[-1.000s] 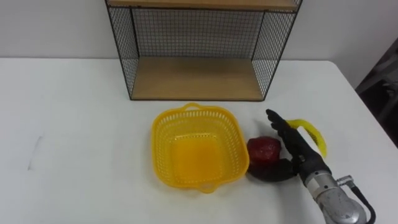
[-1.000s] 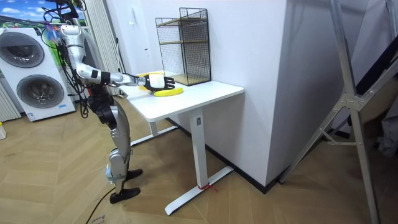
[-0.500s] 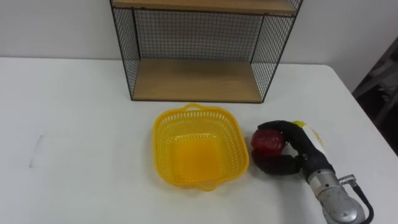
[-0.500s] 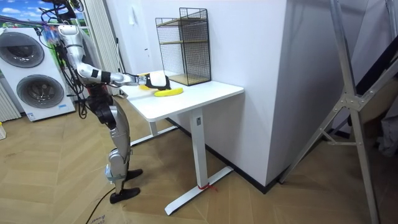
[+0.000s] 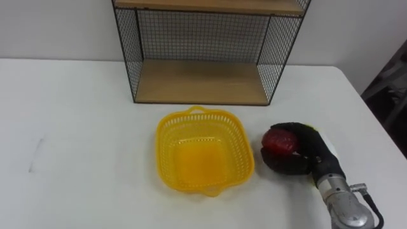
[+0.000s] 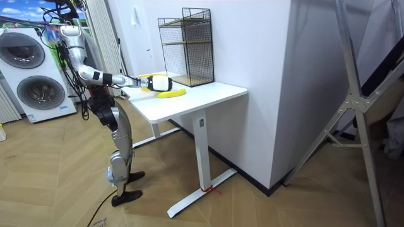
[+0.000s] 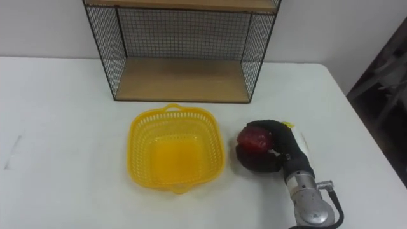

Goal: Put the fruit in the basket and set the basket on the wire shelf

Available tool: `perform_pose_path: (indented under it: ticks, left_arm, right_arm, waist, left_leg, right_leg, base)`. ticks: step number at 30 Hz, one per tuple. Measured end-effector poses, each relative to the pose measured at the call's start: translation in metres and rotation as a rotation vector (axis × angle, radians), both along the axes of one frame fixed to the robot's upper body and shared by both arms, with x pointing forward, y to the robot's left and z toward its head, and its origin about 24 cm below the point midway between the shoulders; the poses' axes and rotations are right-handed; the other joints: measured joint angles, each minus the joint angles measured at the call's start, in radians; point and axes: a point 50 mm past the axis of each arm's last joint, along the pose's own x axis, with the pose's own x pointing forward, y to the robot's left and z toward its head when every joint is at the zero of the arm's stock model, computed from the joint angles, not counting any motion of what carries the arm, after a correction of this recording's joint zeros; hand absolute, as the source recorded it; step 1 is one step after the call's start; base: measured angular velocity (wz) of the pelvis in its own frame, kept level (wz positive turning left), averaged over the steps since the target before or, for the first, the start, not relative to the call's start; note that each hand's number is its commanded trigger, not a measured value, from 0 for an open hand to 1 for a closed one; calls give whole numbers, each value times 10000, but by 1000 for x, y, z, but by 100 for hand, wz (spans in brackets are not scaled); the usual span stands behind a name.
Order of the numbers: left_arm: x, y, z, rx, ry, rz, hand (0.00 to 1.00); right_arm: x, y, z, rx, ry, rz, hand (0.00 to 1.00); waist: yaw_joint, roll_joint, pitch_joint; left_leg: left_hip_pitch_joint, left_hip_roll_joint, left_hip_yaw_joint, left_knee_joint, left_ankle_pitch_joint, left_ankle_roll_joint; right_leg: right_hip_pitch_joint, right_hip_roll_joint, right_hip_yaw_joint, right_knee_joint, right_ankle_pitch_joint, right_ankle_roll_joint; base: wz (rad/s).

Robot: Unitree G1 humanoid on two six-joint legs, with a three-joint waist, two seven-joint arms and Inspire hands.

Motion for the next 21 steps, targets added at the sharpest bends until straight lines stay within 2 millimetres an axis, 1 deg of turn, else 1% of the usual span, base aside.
perform_pose_path:
  ticks: [2, 4, 6, 8, 11, 12, 14, 17, 21]
  left_arm:
    - [-3, -4, -2, -218, 143, 90, 0]
    - [-7, -4, -2, -281, 329, 126, 0]
    - [-8, -5, -3, -289, 381, 161, 0]
    - [-9, -6, -3, -338, 382, 258, 0]
    - [-11, -5, -3, -346, 383, 329, 0]
    - [-12, -5, -3, -343, 387, 345, 0]
    - [-12, -5, -3, -338, 388, 344, 0]
    - [-10, -5, -3, -335, 309, 326, 0]
    - [-10, -6, -3, -281, 281, 314, 0]
  right_arm:
    - [-2, 2, 4, 420, -140, -75, 100]
    - [0, 7, 12, 787, -530, -58, 100]
    - [4, 10, 21, 1144, -986, -62, 100]
    - [8, 13, 38, 1488, -1737, -37, 100]
    - [11, 16, 57, 1515, -2576, 130, 100]
    - [12, 17, 61, 1519, -2737, 160, 100]
    - [14, 19, 77, 1513, -3415, 282, 100]
    - [16, 22, 90, 1509, -3956, 464, 100]
    - [16, 26, 98, 1501, -4275, 678, 100]
  waist:
    - [24, 166, 8]
    - [-1, 218, 41]
    - [1, 215, 43]
    - [31, 181, 73]
    - [13, 122, 94]
    - [12, 118, 97]
    - [31, 148, 120]
    - [37, 148, 122]
    - [38, 136, 118]
  left_leg:
    - [40, -3, 38, -18, 2, 7]
    - [77, -1, 50, -44, 8, 9]
    - [111, 6, 50, -52, 11, 4]
    - [109, 6, 49, -47, 14, -1]
    - [96, 5, 36, -10, 10, 3]
    - [94, 4, 34, -4, 9, 4]
    - [93, 1, 33, 5, 5, 11]
    - [91, 0, 34, 7, 4, 12]
    - [81, 1, 40, 4, 5, 12]
  right_leg:
    - [14, -10, 50, 2, 5, 10]
    - [26, -10, 62, 2, 5, 10]
    - [48, -4, 109, 2, 5, 10]
    - [46, -5, 72, -2, 5, 10]
    - [60, -18, -1, 0, 7, 12]
    - [64, -20, -10, -1, 8, 14]
    - [63, -23, -6, 0, 15, 22]
    - [59, -21, 3, -1, 15, 22]
    - [61, -16, 1, -6, 18, 20]
  base:
    - [-5]
    - [-2]
    - [0]
    - [0]
    - [0]
    - [0]
    - [0]
    - [0]
    - [0]
